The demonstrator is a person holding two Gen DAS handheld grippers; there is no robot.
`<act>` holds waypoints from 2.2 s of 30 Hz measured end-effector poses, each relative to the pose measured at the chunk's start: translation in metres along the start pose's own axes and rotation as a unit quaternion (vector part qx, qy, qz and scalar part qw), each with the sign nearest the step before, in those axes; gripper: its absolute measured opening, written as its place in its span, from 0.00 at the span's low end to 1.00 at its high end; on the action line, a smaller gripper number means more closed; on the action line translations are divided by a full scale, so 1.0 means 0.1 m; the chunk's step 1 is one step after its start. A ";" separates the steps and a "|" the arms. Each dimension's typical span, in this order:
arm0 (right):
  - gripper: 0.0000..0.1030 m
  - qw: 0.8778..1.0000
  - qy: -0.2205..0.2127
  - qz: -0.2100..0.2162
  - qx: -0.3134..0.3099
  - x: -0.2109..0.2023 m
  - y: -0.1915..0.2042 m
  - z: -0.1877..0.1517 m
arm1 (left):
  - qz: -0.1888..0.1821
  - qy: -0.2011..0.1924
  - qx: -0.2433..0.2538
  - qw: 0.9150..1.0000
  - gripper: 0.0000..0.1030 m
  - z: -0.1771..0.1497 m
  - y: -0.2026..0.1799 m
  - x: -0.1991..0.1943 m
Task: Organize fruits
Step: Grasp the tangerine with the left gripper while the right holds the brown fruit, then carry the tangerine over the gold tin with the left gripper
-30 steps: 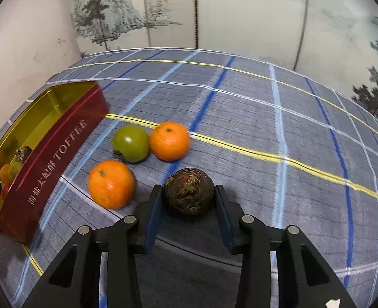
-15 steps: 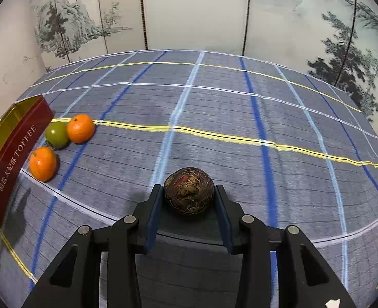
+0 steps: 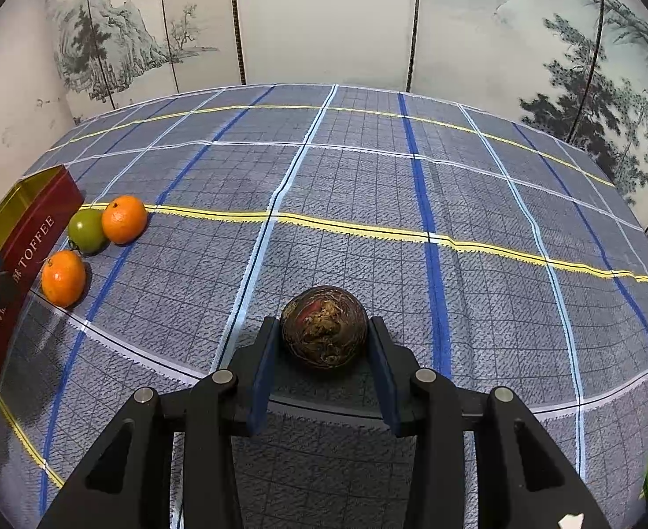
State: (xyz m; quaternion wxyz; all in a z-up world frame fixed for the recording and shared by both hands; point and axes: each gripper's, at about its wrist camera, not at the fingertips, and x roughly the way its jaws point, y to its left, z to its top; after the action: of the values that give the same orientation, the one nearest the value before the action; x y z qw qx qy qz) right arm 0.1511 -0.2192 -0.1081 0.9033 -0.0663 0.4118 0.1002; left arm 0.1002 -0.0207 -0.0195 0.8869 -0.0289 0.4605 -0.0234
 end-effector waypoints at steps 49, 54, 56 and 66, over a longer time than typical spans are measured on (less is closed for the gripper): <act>0.37 1.000 0.001 0.004 0.002 0.01 0.00 0.00 | 0.003 -0.001 -0.001 1.000 0.40 0.01 0.06 -0.09; 0.37 1.000 0.001 0.003 0.002 0.01 0.01 0.00 | 0.005 -0.005 -0.006 1.000 0.40 0.01 0.13 -0.18; 0.37 1.000 0.001 0.003 0.002 0.01 0.01 0.00 | 0.006 -0.007 -0.008 1.000 0.40 0.00 0.18 -0.23; 0.37 1.000 0.001 0.002 0.002 0.01 0.01 0.00 | 0.026 -0.013 -0.024 0.999 0.40 -0.06 0.47 -0.44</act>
State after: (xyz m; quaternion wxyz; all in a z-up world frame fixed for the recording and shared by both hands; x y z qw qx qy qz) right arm 0.1516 -0.2180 -0.1087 0.9029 -0.0640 0.4128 0.1017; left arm 0.0706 0.0290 0.0091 0.8923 -0.0391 0.4496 0.0110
